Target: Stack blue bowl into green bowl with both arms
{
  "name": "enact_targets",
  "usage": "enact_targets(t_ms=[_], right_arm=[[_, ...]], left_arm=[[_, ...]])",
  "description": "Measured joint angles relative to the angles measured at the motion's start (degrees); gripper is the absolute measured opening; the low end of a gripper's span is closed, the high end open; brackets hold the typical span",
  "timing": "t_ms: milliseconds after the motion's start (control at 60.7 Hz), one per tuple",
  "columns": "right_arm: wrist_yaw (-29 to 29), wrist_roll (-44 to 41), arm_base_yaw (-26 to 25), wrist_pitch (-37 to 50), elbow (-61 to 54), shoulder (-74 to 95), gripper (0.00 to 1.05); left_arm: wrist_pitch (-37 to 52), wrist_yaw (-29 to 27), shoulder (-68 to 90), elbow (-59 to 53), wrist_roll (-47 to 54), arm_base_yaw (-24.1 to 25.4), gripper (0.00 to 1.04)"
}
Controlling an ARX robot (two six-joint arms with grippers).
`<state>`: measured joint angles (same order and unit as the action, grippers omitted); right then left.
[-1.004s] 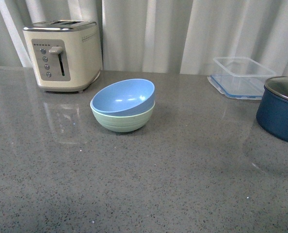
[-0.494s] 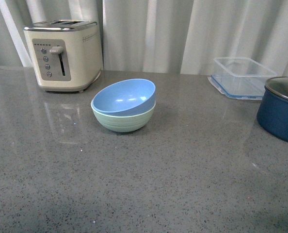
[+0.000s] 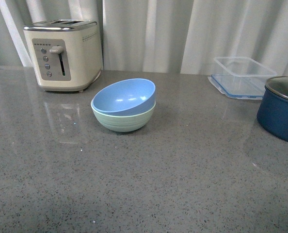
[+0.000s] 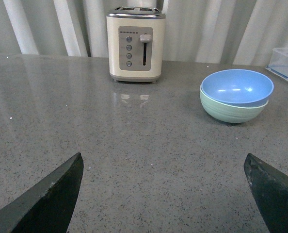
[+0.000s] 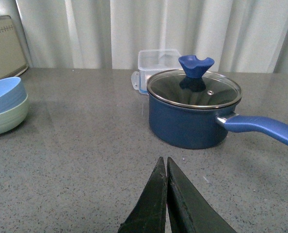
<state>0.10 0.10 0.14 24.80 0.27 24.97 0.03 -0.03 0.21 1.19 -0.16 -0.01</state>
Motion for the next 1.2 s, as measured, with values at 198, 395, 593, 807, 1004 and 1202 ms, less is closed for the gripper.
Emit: enact_targets(t_ms=[198, 395, 593, 807, 1004, 1202], right_arm=[[0.0, 0.0, 0.0, -5.6, 0.0, -5.8, 0.01], [0.0, 0.0, 0.0, -9.4, 0.0, -9.8, 0.01], [0.0, 0.0, 0.0, -12.6, 0.0, -13.0, 0.01], [0.0, 0.0, 0.0, -19.5, 0.0, -18.6, 0.01], [-0.1, 0.0, 0.0, -24.7, 0.0, -24.7, 0.01], [-0.1, 0.0, 0.0, -24.7, 0.0, -24.7, 0.01]], left_arm=[[0.0, 0.0, 0.0, 0.0, 0.0, 0.0, 0.98], [0.0, 0.0, 0.0, 0.0, 0.0, 0.0, 0.98], [0.0, 0.0, 0.0, 0.0, 0.0, 0.0, 0.98], [0.0, 0.0, 0.0, 0.0, 0.0, 0.0, 0.98], [0.0, 0.0, 0.0, 0.0, 0.0, 0.0, 0.98], [0.0, 0.0, 0.0, 0.0, 0.0, 0.0, 0.98]])
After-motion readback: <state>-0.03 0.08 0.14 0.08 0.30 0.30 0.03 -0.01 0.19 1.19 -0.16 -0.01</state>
